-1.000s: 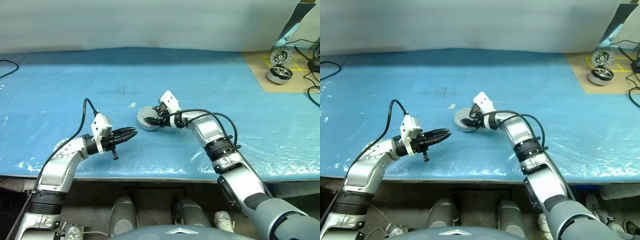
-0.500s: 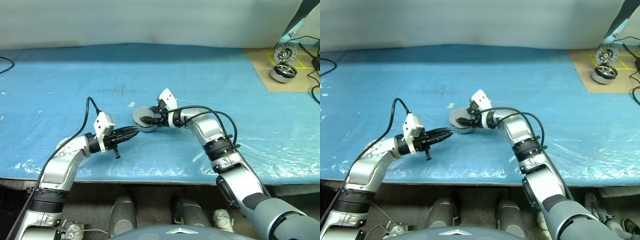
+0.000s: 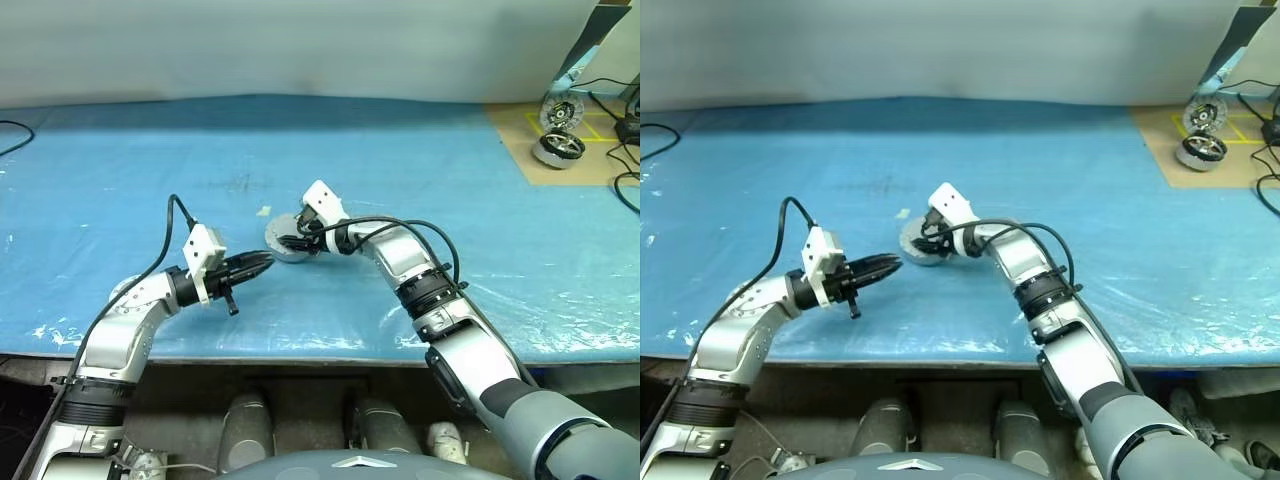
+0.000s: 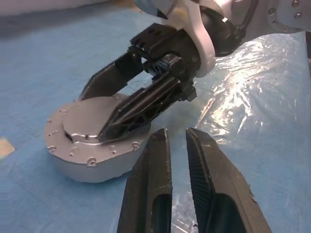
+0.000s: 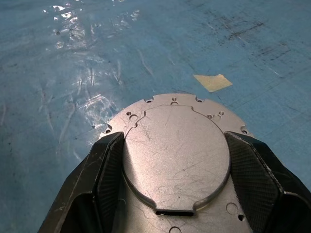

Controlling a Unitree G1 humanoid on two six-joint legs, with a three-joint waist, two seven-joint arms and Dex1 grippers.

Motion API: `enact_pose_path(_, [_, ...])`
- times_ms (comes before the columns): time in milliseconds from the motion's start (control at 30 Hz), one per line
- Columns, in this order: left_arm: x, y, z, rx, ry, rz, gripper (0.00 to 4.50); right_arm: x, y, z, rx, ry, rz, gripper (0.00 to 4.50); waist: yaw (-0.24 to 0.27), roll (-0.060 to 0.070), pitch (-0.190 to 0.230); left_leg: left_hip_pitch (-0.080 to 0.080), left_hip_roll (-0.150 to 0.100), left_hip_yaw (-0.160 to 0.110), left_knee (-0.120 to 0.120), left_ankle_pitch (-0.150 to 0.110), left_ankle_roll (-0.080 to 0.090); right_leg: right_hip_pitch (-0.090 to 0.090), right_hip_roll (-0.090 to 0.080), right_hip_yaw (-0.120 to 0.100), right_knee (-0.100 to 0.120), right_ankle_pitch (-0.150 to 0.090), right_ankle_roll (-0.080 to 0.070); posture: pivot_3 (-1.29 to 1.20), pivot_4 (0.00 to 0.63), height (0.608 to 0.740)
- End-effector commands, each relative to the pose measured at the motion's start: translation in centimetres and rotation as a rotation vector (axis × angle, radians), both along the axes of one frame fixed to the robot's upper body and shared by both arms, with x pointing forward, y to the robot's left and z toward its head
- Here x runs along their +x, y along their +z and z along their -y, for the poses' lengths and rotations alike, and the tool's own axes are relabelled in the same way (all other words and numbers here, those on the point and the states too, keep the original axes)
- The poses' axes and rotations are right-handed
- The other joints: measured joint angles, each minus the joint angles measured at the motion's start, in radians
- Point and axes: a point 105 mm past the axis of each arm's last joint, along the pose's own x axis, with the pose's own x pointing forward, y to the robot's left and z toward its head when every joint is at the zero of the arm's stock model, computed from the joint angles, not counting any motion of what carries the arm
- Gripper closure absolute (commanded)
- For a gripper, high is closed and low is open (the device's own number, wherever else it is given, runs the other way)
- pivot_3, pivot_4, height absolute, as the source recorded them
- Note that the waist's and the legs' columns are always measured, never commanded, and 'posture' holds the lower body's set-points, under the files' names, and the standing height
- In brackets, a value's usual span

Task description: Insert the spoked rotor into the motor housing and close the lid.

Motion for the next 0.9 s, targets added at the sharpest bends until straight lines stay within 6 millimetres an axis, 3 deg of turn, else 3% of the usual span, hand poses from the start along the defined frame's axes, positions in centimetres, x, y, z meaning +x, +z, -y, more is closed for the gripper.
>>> enact_pose_path(33, [0.9,1.3,-0.9,-0.008,0.047,0.064,3.92,-0.8,-7.1,4.3,-0.246,-0.102,-0.129,1.59,0.003,0.001,-0.001,0.003,-0.001,0.000,-0.002,0.000,0.000,0.002,-0.001,0.000,-0.001,-0.002,0.004,0.00,0.150,0.740])
enact_pose_path(133, [1.1,1.4,-1.2,-0.004,0.059,0.070,3.92,-1.0,-7.4,5.3,-0.240,-0.102,-0.150,1.59,0.009,0.002,-0.002,0.011,-0.006,0.000,-0.008,0.000,0.001,0.002,-0.004,0.003,-0.002,-0.003,0.005,0.00,0.150,0.740])
enact_pose_path(400, [2.2,1.9,-1.7,-0.025,0.106,0.096,3.92,-1.3,-6.9,7.8,-0.223,-0.106,-0.165,1.59,0.048,0.005,-0.008,0.007,-0.008,0.000,-0.009,0.000,0.001,0.005,-0.005,0.004,-0.005,0.000,0.000,0.00,0.150,0.740])
enact_pose_path(767, [2.4,1.7,-0.9,-0.024,0.075,0.091,3.92,-4.6,-5.9,8.5,-0.179,0.055,-0.192,1.59,0.056,-0.002,-0.013,-0.010,-0.008,-0.001,-0.010,0.002,-0.003,0.001,-0.004,0.000,-0.016,0.003,0.007,0.00,0.150,0.740])
enact_pose_path(900, [2.5,1.1,0.6,-0.011,0.034,0.071,3.92,-4.8,-5.9,8.7,-0.171,0.061,-0.195,1.59,0.053,-0.002,-0.014,-0.009,-0.007,-0.001,-0.011,0.002,-0.003,0.001,-0.003,-0.002,-0.016,0.003,0.007,0.00,0.150,0.740])
